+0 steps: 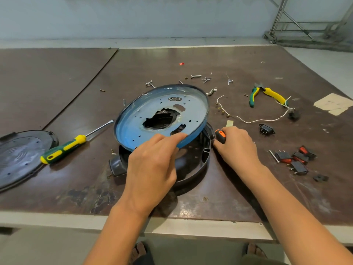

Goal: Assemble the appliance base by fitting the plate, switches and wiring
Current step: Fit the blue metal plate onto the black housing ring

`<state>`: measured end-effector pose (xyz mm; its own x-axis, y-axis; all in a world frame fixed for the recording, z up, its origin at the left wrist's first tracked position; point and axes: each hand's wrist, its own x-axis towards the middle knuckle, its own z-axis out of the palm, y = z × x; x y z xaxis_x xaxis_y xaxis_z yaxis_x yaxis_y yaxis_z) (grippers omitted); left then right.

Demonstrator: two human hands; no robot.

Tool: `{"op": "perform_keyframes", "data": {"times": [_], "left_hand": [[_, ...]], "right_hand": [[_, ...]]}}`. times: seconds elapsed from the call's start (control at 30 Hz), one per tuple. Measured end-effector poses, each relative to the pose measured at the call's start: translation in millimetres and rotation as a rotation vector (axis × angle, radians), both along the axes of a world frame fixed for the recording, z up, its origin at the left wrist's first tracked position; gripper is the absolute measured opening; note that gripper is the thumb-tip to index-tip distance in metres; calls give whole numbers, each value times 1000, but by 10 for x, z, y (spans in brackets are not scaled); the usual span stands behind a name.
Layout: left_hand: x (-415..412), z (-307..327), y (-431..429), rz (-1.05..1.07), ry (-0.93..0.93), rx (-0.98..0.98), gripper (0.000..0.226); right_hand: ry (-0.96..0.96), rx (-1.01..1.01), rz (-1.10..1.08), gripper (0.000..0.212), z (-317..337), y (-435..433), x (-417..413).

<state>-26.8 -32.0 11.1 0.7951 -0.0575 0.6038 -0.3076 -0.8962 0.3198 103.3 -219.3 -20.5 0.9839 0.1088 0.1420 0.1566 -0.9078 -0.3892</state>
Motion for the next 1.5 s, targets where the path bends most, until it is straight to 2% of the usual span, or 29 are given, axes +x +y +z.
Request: {"op": "perform_keyframes", "data": {"times": [0.2, 0.37, 0.47, 0.53, 0.67, 0.77, 0.87, 1.0, 1.1, 1.23, 1.37, 1.5], "left_hand": [[-54, 102, -133, -10, -23, 198, 33], [-146, 242, -306, 19, 136, 333, 38], [-202, 305, -401, 41, 266, 388, 37], [-204, 318, -449, 78, 316, 402, 34], [-159, 271, -476, 107, 338, 414, 29], [-131, 179, -418, 99, 315, 395, 19], [-111, 134, -387, 93, 298, 345, 14], [-115, 142, -382, 82, 345, 316, 11], [-90, 151, -388, 104, 380, 315, 18], [-69, 152, -411, 133, 368, 343, 23], [-65, 141, -381, 129, 371, 343, 14], [-29, 175, -338, 106, 421, 303, 25]], "right_hand": [[77, 51, -40, 19, 19, -126, 68], [118, 79, 18, 17, 88, -349, 138], [237, 253, 56, 10, 75, -423, 136], [174, 375, 61, 8, 79, -429, 128], [152, 663, 50, 15, 148, -334, 58], [190, 808, 57, 12, 175, -217, 4], [269, 851, 97, 11, 153, -126, -10], [484, 991, 126, 13, 73, -38, -6], [581, 1108, 113, 16, 12, -9, 5], [618, 1118, 84, 20, 23, -10, 34], [696, 1149, 0, 18, 84, -112, 61], [716, 1068, -6, 13, 107, -367, 38]]}}
